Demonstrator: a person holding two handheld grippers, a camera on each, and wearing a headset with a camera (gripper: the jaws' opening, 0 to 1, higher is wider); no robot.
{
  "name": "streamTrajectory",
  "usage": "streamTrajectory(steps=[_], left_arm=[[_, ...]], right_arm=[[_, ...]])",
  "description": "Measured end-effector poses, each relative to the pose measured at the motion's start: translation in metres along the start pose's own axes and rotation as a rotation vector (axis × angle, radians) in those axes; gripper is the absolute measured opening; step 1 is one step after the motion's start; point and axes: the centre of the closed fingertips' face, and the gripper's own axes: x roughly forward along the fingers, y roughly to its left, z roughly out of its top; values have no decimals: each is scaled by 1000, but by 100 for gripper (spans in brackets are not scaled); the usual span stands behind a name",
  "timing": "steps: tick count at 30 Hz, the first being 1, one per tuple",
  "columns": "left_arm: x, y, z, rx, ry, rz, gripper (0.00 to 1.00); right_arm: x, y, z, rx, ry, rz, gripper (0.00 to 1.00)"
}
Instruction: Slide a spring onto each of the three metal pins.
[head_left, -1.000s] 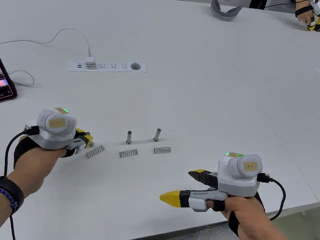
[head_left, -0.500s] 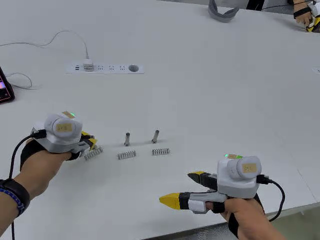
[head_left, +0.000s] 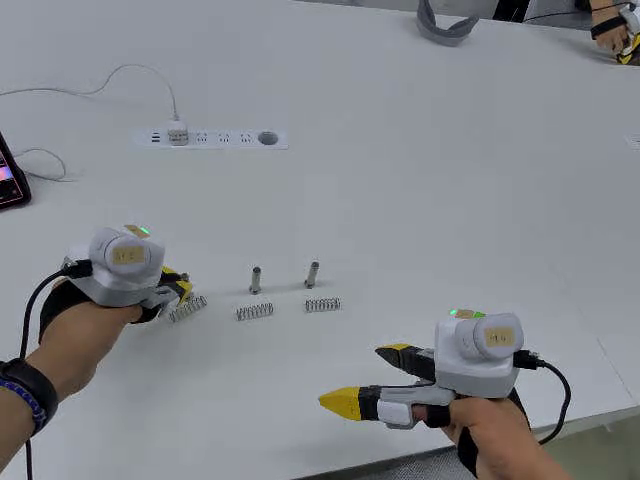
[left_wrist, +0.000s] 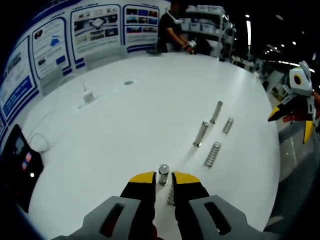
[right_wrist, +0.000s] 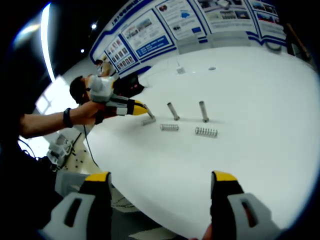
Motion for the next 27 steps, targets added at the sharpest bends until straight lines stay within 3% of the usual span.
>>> streamTrajectory(steps=[7,16,27], left_arm=[[-10,7,-5,-16,4,13,21],[-25,7,-25,-26,28,12,28],[-38,-4,-38,-21,24,-38,37]], right_arm=[[-1,0,2,-3,-1,-2,83],[-6,-4,0,11,-11,-17,83],[-13,-9,8,16,-34,-32,83]])
